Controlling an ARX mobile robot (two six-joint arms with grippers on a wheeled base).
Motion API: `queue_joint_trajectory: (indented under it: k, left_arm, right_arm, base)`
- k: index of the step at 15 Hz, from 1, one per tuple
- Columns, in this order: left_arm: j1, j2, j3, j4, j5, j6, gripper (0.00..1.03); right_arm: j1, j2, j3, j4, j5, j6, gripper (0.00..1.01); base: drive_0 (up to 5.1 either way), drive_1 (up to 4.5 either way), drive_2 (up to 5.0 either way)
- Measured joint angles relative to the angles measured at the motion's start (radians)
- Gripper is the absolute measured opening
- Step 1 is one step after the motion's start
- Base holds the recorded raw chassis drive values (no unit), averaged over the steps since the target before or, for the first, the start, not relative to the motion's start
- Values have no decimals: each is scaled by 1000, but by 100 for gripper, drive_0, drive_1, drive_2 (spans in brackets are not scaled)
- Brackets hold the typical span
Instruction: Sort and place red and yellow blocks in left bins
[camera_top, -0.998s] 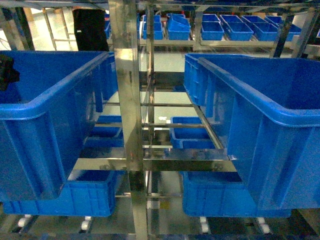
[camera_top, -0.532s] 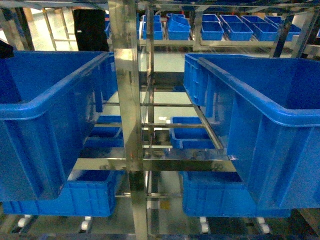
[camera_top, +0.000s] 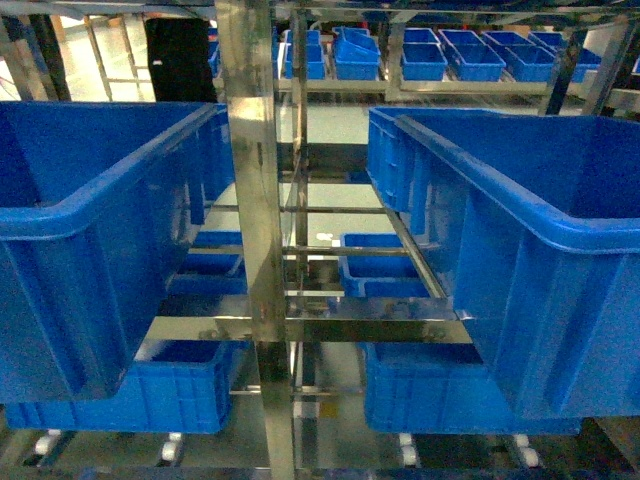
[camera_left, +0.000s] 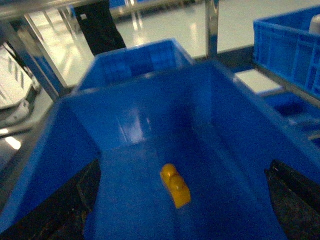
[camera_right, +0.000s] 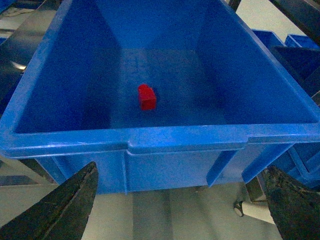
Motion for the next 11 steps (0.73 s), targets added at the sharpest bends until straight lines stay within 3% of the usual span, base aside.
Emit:
queue_joint_trajectory:
  k: [6, 9, 10, 11]
  left_arm:
    - [70, -297, -266, -105, 109, -14, 98]
    - [129, -494, -348, -69, 187, -43, 98]
    - [131, -557, -419, -46, 220, -72, 98]
    - [118, -580, -444, -9, 211, -86, 98]
  right_arm:
    - [0, 0, 0, 0, -1, 0, 98]
    - [0, 0, 0, 0, -1, 0, 98]
    - [0, 0, 0, 0, -1, 0, 98]
    - [0, 0, 0, 0, -1, 0, 98]
  base:
    - [0, 0, 0]
    - [0, 0, 0]
    - [0, 0, 0]
    - [0, 0, 0]
